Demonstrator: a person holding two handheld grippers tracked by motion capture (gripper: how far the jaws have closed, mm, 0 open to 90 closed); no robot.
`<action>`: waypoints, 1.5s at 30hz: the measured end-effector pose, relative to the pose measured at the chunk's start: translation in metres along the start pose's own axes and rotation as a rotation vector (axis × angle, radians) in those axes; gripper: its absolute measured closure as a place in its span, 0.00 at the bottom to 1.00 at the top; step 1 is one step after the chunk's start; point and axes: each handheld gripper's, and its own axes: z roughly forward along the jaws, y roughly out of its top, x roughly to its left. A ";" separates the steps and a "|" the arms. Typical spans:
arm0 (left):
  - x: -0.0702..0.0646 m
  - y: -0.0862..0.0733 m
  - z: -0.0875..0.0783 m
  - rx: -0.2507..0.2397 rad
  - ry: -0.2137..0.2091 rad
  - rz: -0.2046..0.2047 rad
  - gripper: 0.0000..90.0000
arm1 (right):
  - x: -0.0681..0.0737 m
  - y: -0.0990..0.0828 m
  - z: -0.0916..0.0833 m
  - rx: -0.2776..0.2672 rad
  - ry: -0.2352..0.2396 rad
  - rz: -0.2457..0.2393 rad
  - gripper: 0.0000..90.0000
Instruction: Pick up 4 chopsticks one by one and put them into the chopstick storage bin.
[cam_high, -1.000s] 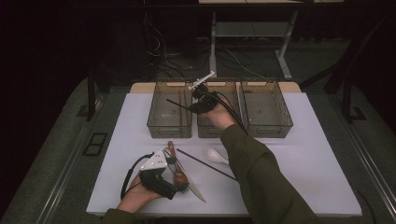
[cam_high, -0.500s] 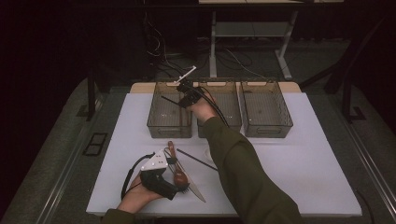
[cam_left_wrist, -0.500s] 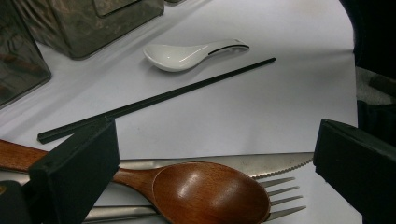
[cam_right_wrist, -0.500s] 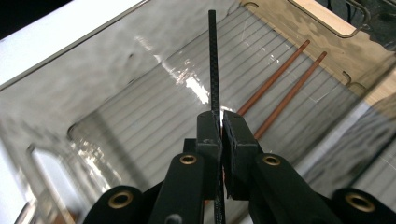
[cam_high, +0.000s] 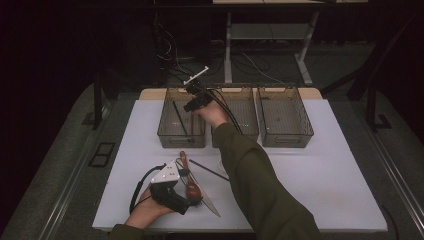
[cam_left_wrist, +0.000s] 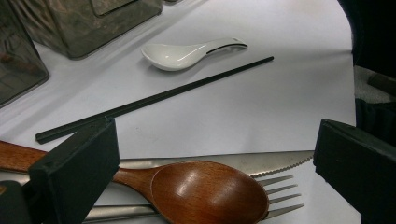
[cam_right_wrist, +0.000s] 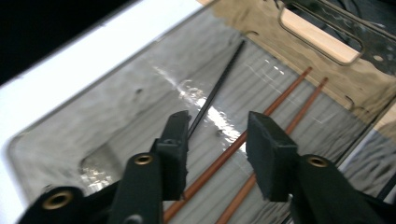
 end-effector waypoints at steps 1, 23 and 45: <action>0.000 0.000 0.000 0.000 0.000 0.000 0.00 | 0.000 -0.001 -0.003 -0.002 0.013 -0.009 0.62; 0.000 0.000 0.000 0.000 -0.003 -0.011 0.00 | 0.008 -0.062 -0.070 -0.123 0.161 -0.118 0.53; 0.000 0.000 0.000 0.006 0.003 -0.013 0.00 | 0.020 -0.179 -0.116 -0.071 0.191 -0.206 0.77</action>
